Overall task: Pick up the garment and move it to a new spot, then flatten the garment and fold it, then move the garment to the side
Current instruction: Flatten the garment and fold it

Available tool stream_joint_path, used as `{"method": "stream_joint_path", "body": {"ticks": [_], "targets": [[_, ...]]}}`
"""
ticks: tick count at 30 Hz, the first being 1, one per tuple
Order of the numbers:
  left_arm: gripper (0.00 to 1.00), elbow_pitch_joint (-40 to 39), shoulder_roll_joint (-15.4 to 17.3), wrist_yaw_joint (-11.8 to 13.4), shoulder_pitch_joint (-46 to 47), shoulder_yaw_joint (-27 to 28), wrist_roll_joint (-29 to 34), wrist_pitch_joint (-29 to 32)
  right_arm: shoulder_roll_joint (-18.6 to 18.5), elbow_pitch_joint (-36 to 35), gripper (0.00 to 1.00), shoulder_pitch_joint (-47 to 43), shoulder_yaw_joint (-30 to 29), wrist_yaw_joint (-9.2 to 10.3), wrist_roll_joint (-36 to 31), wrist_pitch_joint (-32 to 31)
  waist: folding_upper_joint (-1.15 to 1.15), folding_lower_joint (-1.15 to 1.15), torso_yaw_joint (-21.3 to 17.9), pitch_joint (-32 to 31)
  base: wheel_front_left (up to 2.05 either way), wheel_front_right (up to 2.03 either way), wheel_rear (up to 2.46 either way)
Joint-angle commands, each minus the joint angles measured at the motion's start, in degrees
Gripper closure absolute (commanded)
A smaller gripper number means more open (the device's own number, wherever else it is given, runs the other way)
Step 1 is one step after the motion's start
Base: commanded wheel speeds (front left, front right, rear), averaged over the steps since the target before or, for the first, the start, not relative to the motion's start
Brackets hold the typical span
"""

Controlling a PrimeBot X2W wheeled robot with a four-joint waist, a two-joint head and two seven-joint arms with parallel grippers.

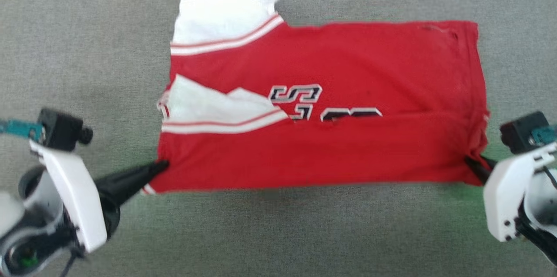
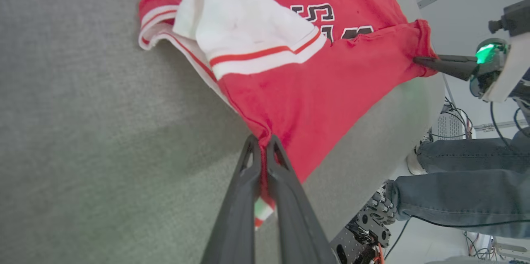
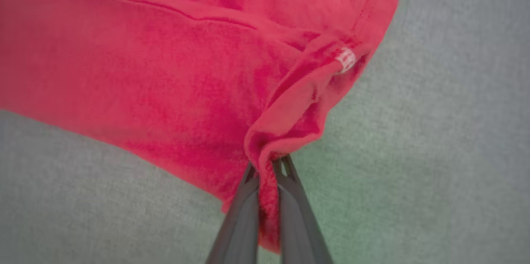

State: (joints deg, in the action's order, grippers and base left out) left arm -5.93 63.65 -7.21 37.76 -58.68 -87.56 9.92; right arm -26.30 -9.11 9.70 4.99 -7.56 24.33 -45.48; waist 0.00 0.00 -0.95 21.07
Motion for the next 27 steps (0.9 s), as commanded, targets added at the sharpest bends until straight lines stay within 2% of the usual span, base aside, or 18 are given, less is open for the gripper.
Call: {"method": "stream_joint_path", "body": {"ticks": [1, 5, 10, 11, 12, 13, 14, 15, 23, 27], "targets": [[1.0, -1.61, 0.91, 0.62, -2.08, -0.33, 0.83, -1.21, -0.35, -0.87, 1.0, -1.76, -1.1, 0.14, 0.54, -0.37, 0.0, 0.0, -0.01, -0.15, 0.0, 0.0, 0.0], [1.0, -5.58, 3.0, 2.35, -5.36, -0.89, 0.84, -4.32, 0.14, -3.14, 1.0, -5.06, -3.47, 0.15, 0.87, -0.92, 0.0, 0.0, -0.22, -0.09, 0.0, 0.0, 0.0], [1.0, -7.63, 2.97, 3.5, -6.89, -0.88, 0.62, -6.6, 1.04, -4.38, 1.0, -6.35, -4.63, 0.15, 0.41, -0.36, 0.0, 0.0, -0.2, 0.06, 0.0, 0.0, 0.0], [1.0, -7.62, 2.78, 3.64, -6.95, -0.9, 0.74, -6.71, 0.92, -4.64, 0.89, -6.14, -4.71, 0.15, -0.29, 0.27, 0.0, 0.0, -0.18, 0.05, 0.0, 0.0, 0.0], [1.0, -7.51, 2.63, 3.62, -6.92, -0.88, 0.91, -6.86, 1.13, -4.64, 0.64, -5.87, -4.93, 0.15, -0.8, 0.98, 0.0, 0.0, -0.19, 0.08, 0.0, 0.0, 0.0], [0.7, -7.35, 2.47, 3.68, -6.78, -0.75, 1.16, -7.15, 1.45, -4.53, 0.1, -5.77, -4.93, 0.15, -1.13, 1.5, 0.0, 0.0, -0.23, 0.08, 0.0, 0.0, 0.0], [0.34, -7.08, 2.38, 3.67, -6.52, -0.59, 1.37, -7.44, 1.74, -4.54, 0.0, -5.62, -5.06, 0.15, -1.34, 2.31, 0.0, 0.0, -0.26, 0.06, 0.0, 0.0, 0.0], [0.0, -6.86, 2.3, 3.68, -6.39, -0.49, 1.45, -7.73, 2.1, -4.65, 0.0, -5.34, -5.49, 0.15, -1.69, 3.34, 0.0, 0.0, -0.32, 0.04, 0.0, 0.0, 0.0], [0.0, -4.39, 3.12, 4.4, -5.14, 2.45, 2.46, -12.86, 6.41, -6.32, 0.0, -3.35, -8.13, 0.15, -5.21, 13.04, 0.0, 0.0, -1.72, 0.42, 0.0, 0.0, 0.0], [0.0, -0.7, 2.93, 6.29, -3.52, 5.26, 3.88, -17.41, 10.73, -6.49, 0.0, -0.99, -7.93, 0.14, -8.25, 23.18, 0.0, 0.0, -3.57, 1.07, 0.0, 0.0, 0.0]]}}
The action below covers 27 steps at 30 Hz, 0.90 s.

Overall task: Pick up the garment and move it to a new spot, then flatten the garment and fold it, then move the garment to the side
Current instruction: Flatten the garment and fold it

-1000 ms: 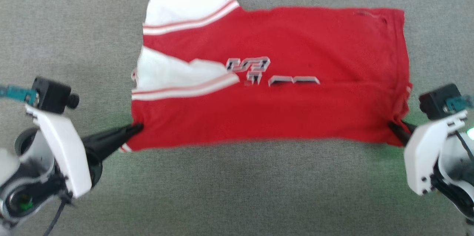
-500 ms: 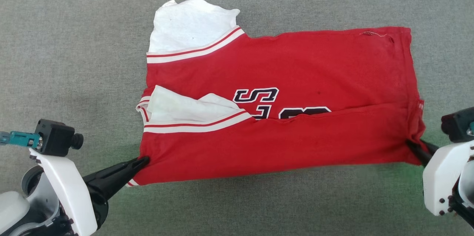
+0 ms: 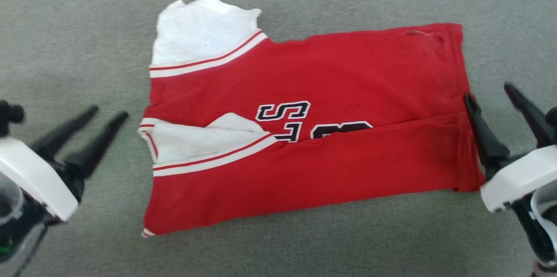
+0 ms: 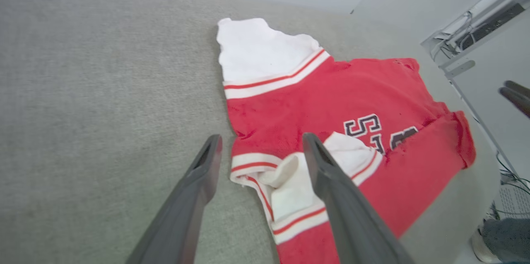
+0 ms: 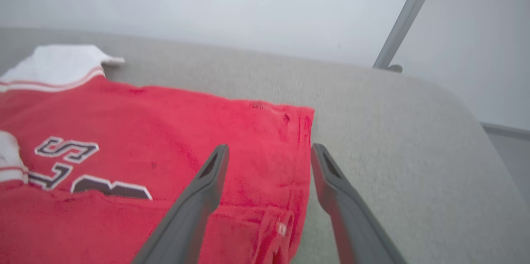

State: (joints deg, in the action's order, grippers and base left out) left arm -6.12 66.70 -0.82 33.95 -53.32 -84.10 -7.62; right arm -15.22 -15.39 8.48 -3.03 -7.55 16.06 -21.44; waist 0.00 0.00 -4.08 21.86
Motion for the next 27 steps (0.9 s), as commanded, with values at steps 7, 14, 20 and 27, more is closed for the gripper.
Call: {"method": "stream_joint_path", "body": {"ticks": [7, 14, 20, 27], "targets": [[0.0, 7.36, -2.44, 1.24, 9.17, 3.3, 3.52, 1.74, 8.1, 0.98, 0.0, 3.69, 2.02, 0.13, -3.76, 16.12, 0.0, 0.0, -4.94, 2.2, 0.0, 0.0, 0.0], [0.0, 18.78, -7.13, -1.2, 22.19, 3.04, 5.44, 13.63, 11.3, 1.97, 0.0, 5.41, 3.71, 0.13, -4.37, 21.23, 0.0, 0.0, -9.94, 4.63, 0.0, 0.0, 0.0], [0.0, 29.85, -9.09, -3.67, 30.21, -0.71, 6.12, 29.93, 12.26, 4.67, 0.0, 4.85, 4.53, 0.13, -2.85, 22.68, 0.0, 0.0, -13.33, 5.76, 0.0, 0.0, 0.0], [0.0, 37.95, -11.84, -4.59, 35.24, -3.28, 3.61, 44.2, 12.37, 6.98, 0.0, 5.31, 5.63, 0.1, -0.97, 23.42, 0.0, 0.0, -15.03, 7.41, 0.0, 0.0, 0.0]]}}
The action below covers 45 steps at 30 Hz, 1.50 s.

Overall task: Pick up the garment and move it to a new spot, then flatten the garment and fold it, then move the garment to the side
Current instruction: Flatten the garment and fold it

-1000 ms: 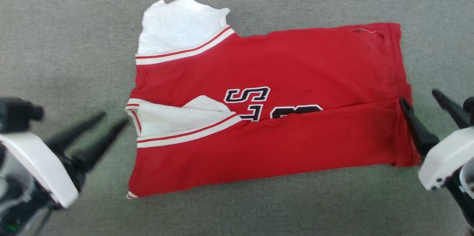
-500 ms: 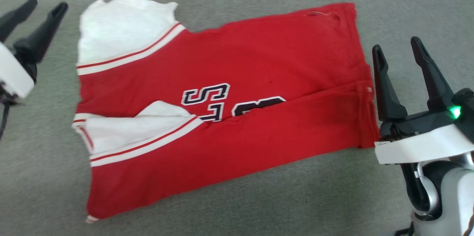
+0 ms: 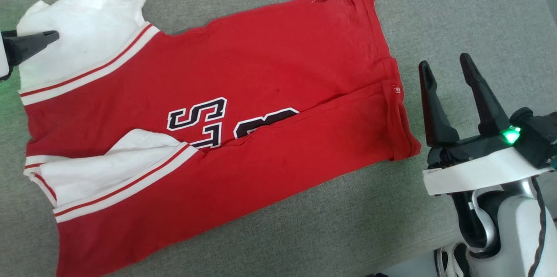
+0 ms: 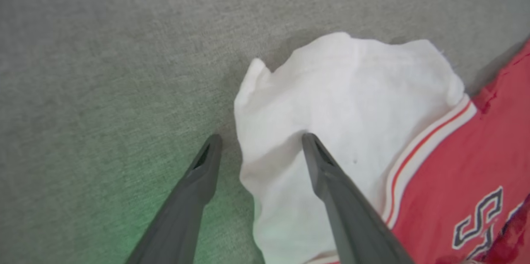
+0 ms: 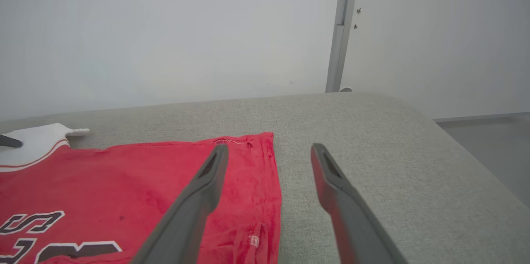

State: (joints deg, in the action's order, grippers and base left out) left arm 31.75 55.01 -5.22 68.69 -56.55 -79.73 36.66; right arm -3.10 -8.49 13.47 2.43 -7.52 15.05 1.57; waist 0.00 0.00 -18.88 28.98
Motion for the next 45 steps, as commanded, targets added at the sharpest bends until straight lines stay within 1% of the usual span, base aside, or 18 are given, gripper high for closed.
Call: {"method": "stream_joint_path", "body": {"ticks": [1, 2, 3, 4, 5, 9, 12, 13, 18, 22, 25, 26, 32, 33, 34, 38, 42, 45], "targets": [[0.0, 0.71, -0.51, -0.34, 0.98, -0.53, -0.49, 1.29, 0.24, 0.35, 0.0, 0.6, 0.34, 0.07, 0.17, 0.51, 0.0, 0.0, -0.27, 0.44, 0.0, 0.0, 0.0], [0.0, 1.11, -0.87, -0.57, 1.66, -0.81, -0.08, 2.15, 0.26, 0.54, 0.0, 0.9, 0.6, 0.07, 0.26, 0.26, 0.0, 0.0, -0.3, 0.75, 0.0, 0.0, 0.0], [0.35, 1.61, -1.46, -0.79, 2.11, -0.75, -0.2, 2.51, 0.26, 0.73, 0.0, 1.32, 0.87, 0.07, 0.16, -0.02, 0.0, 0.0, -0.28, 1.02, 0.0, 0.0, 0.0], [0.62, 1.96, -2.09, -0.92, 2.56, -0.63, -0.39, 2.6, 0.24, 0.87, 0.0, 1.78, 0.95, 0.07, 0.13, -0.23, 0.0, 0.0, -0.17, 1.22, 0.0, 0.0, 0.0], [1.0, 2.29, -2.48, -1.14, 3.22, -0.44, -0.23, 2.26, 0.24, 1.17, 0.0, 2.33, 1.12, 0.07, 0.34, -0.64, 0.0, 0.0, -0.06, 1.45, 0.0, 0.0, 0.0], [1.0, 3.1, -3.87, -1.83, 4.46, -0.55, -0.27, 2.26, 0.16, 3.68, 0.0, 6.53, 2.33, 0.06, -1.22, -4.98, 0.0, 0.0, 0.68, 2.1, 0.0, 0.0, 0.0], [1.0, 2.46, -4.8, -2.1, 4.96, -0.64, 0.19, 1.26, -2.53, 6.71, 0.0, 11.76, 3.51, 0.08, -2.14, -11.34, 0.0, 0.0, 1.85, 2.6, 0.0, 0.0, 0.0], [1.0, 2.46, -4.8, -2.1, 4.96, -0.64, 0.19, 1.26, -2.53, 6.71, 0.0, 11.76, 3.51, 0.08, -2.14, -11.34, 0.0, 0.0, 1.85, 2.6, 0.0, 0.0, 0.0], [1.0, -0.11, -6.72, -2.26, 6.53, -1.2, 1.24, -0.91, -9.08, 13.93, 0.0, 21.98, 4.84, 0.08, -2.34, -25.74, 0.0, 0.0, 5.05, 4.03, 0.0, 0.0, 0.0], [1.0, -3.19, -7.69, -2.29, 7.26, -1.52, 1.03, -2.59, -12.67, 18.42, 0.0, 30.71, 4.44, 0.08, -1.0, -34.81, 0.0, 0.0, 7.59, 5.61, 0.0, 0.0, 0.0], [1.0, -5.65, -8.25, -2.3, 8.04, -1.96, 1.14, -4.35, -13.67, 23.56, 0.0, 37.15, 3.72, 0.08, 1.44, -41.4, 0.0, 0.0, 9.45, 6.86, 0.0, 0.0, 0.0], [1.0, -5.87, -8.51, -2.3, 8.18, -2.1, 1.2, -4.92, -14.29, 24.67, 0.0, 38.08, 4.03, 0.08, 1.23, -42.3, 0.0, 0.0, 9.96, 7.14, 0.0, 0.0, 0.0], [1.0, -7.18, -9.03, -2.3, 8.45, -3.32, 0.51, -6.8, -14.52, 28.56, 0.0, 38.83, 6.84, 0.05, 4.79, -47.78, 0.0, 0.0, 11.33, 7.77, 0.0, 0.0, 0.0], [1.0, -7.36, -9.05, -2.3, 8.49, -3.46, 0.55, -7.22, -14.35, 28.82, 0.61, 38.5, 6.9, 0.05, 5.42, -48.13, 0.0, 0.0, 11.43, 7.78, 0.0, 0.0, 0.0], [1.0, -7.6, -9.08, -2.31, 8.46, -3.62, 0.59, -7.89, -14.34, 29.0, 1.0, 38.21, 7.16, 0.04, 5.69, -48.59, 0.0, 0.0, 11.53, 7.76, 0.0, 0.0, 0.0], [1.0, -7.93, -9.63, -2.31, 8.48, -3.89, 0.22, -11.06, -15.58, 28.26, 1.0, 37.62, 6.63, 0.07, 6.29, -45.83, 0.0, 0.0, 12.39, 6.57, 0.0, 0.0, 0.0], [1.0, -10.27, -10.17, -2.31, 6.05, -3.44, -1.79, -16.14, -15.69, 26.45, 1.0, 35.71, 4.51, 0.06, 7.58, -41.26, 0.0, 0.0, 13.97, 2.71, 0.0, 0.0, 0.0], [1.0, -14.43, -8.32, -2.31, 3.82, -3.1, -3.49, -20.07, -15.98, 23.93, 1.0, 32.58, 2.7, 0.06, 9.49, -40.19, 0.0, 0.0, 15.22, -0.37, 0.0, 0.0, 0.0]]}}
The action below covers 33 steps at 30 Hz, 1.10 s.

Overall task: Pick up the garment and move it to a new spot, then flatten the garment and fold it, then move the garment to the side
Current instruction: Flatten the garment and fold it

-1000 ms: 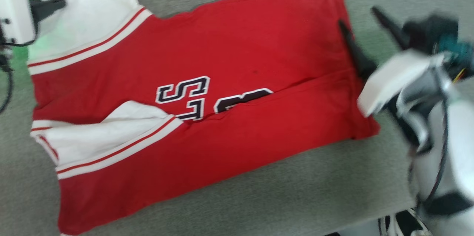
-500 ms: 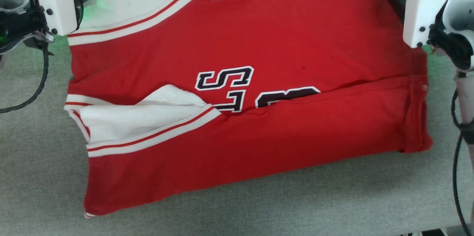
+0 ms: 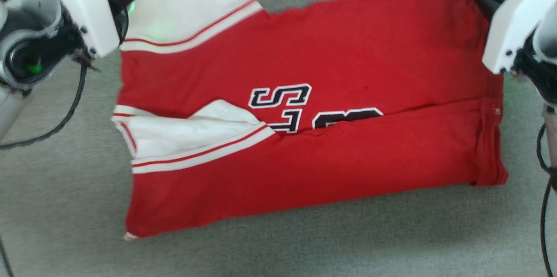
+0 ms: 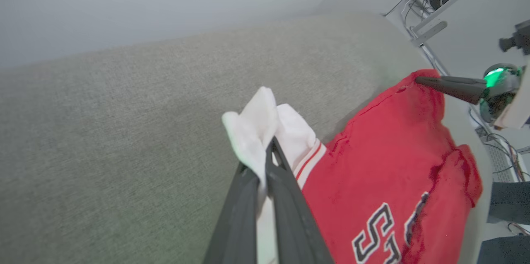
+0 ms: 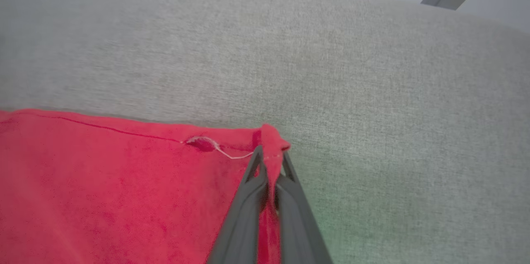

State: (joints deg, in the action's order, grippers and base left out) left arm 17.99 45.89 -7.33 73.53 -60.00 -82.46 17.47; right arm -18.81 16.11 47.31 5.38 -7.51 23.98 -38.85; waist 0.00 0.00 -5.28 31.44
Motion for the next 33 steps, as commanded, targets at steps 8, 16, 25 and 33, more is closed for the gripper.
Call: {"method": "stream_joint_path", "body": {"ticks": [8, 16, 25, 33], "targets": [[1.0, -15.11, 7.61, -0.15, -12.93, -0.74, -3.27, -11.93, -2.35, -12.78, 1.0, -16.03, -5.08, 0.05, 4.47, -2.21, 0.0, 0.0, 5.49, -8.19, 0.0, 0.0, 0.0], [1.0, -21.82, 13.28, -0.15, -26.5, -4.7, -1.24, -22.96, -1.26, -23.98, 1.0, -32.53, -11.36, 0.05, 4.98, -4.28, 0.0, 0.0, 7.11, -10.29, 0.0, 0.0, 0.0], [1.0, -22.28, 13.92, -0.15, -37.88, -7.25, -0.8, -31.31, 2.09, -29.8, 1.0, -42.95, -16.51, 0.05, 4.54, -4.21, 0.0, 0.0, 7.53, -10.59, 0.0, 0.0, 0.0], [1.0, -14.04, 4.81, -0.15, -37.67, -7.82, -0.1, -32.09, 2.55, -22.41, 1.0, -40.5, -14.41, 0.05, 2.78, -0.69, 0.0, 0.0, 7.84, -9.77, 0.0, 0.0, 0.0]]}}
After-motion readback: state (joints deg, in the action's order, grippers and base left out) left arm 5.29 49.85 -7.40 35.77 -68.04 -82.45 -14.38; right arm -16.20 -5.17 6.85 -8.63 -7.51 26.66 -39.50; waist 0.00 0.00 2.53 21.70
